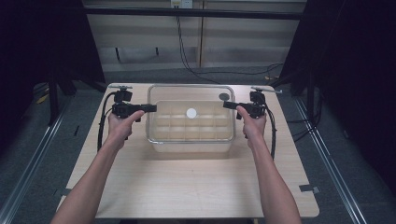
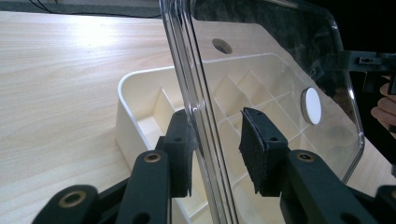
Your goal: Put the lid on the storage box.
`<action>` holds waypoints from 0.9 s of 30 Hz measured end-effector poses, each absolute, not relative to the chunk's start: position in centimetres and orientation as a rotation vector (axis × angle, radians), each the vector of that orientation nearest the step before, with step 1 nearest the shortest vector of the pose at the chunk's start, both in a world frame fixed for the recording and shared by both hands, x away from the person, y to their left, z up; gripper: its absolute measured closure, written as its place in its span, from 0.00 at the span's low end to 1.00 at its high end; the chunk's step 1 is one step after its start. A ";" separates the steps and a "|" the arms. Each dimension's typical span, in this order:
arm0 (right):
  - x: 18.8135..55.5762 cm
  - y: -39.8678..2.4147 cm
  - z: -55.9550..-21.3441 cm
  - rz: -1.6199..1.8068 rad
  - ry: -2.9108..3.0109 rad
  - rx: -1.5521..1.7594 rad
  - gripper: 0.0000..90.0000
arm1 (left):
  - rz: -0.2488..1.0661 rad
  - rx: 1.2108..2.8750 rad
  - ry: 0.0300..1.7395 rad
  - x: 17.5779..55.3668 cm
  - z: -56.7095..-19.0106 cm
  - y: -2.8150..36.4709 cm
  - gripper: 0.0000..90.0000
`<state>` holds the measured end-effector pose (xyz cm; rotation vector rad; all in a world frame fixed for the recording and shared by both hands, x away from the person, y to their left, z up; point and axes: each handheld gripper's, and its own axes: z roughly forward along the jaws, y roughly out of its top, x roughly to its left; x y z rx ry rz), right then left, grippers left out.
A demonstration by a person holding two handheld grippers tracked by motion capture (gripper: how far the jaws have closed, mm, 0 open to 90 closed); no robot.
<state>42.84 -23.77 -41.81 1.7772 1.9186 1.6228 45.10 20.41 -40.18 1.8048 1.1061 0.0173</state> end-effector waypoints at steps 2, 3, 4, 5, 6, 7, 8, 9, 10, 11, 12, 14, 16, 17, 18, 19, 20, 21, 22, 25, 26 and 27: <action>43.0 -23.7 -42.1 1.612 1.916 1.783 0.65 | 0.031 1.823 1.111 45.3 -40.3 20.4 0.71; 43.1 -23.7 -42.1 1.605 1.915 1.790 0.65 | 0.046 1.839 1.117 45.4 -40.4 20.4 0.71; 43.2 -23.6 -42.3 1.590 1.915 1.796 0.64 | 0.038 1.841 1.127 45.5 -40.6 20.4 0.71; 43.3 -23.5 -42.5 1.561 1.917 1.802 0.63 | 0.032 1.830 1.135 45.6 -40.7 20.5 0.72; 43.3 -23.5 -42.5 1.561 1.917 1.802 0.63 | 0.025 1.832 1.139 45.7 -40.8 20.5 0.72; 43.5 -23.4 -42.7 1.547 1.917 1.808 0.62 | 0.021 1.833 1.144 45.8 -41.0 20.5 0.72; 43.5 -23.4 -42.8 1.542 1.918 1.809 0.62 | 0.021 1.833 1.144 45.8 -41.0 20.5 0.72; 43.6 -23.3 -42.9 1.538 1.917 1.814 0.61 | 0.005 1.835 1.152 46.0 -41.3 20.5 0.72; 43.6 -23.3 -42.9 1.538 1.917 1.814 0.61 | 0.005 1.835 1.152 46.0 -41.3 20.5 0.72; 43.7 -23.2 -43.1 1.516 1.917 1.816 0.60 | 0.005 1.828 1.165 46.2 -41.5 20.4 0.72; 43.7 -23.2 -43.1 1.516 1.917 1.816 0.60 | 0.005 1.828 1.165 46.2 -41.5 20.4 0.72; 43.8 -23.1 -43.2 1.490 1.922 1.819 0.59 | 0.004 1.841 1.165 46.3 -41.7 20.4 0.72; 43.8 -23.0 -43.4 1.467 1.921 1.820 0.57 | 0.038 1.871 1.171 46.3 -41.9 20.3 0.73; 43.9 -22.8 -43.5 1.437 1.925 1.815 0.56 | 0.030 1.863 1.174 46.2 -42.1 20.3 0.71; 43.9 -22.8 -43.6 1.437 1.919 1.820 0.55 | 0.022 1.847 1.187 46.2 -42.3 20.4 0.72; 43.9 -22.8 -43.7 1.443 1.915 1.826 0.55 | 0.022 1.847 1.187 46.2 -42.3 20.4 0.71; 43.9 -22.8 -43.7 1.443 1.915 1.826 0.55 | 0.015 1.845 1.191 46.3 -42.5 20.3 0.71; 44.0 -22.7 -43.8 1.438 1.918 1.827 0.55 | 0.008 1.842 1.197 46.3 -42.6 20.3 0.71; 44.0 -22.7 -43.9 1.418 1.922 1.833 0.54 | 0.007 1.843 1.194 46.4 -42.8 20.4 0.71; 44.1 -22.5 -44.0 1.395 1.919 1.826 0.53 | -0.011 1.842 1.199 46.6 -43.1 20.5 0.70; 44.1 -22.3 -44.0 1.384 1.922 1.817 0.52 | -0.016 1.838 1.197 46.6 -43.1 20.5 0.70; 44.1 -22.3 -44.0 1.384 1.921 1.813 0.52 | -0.019 1.835 1.194 46.6 -43.2 20.5 0.70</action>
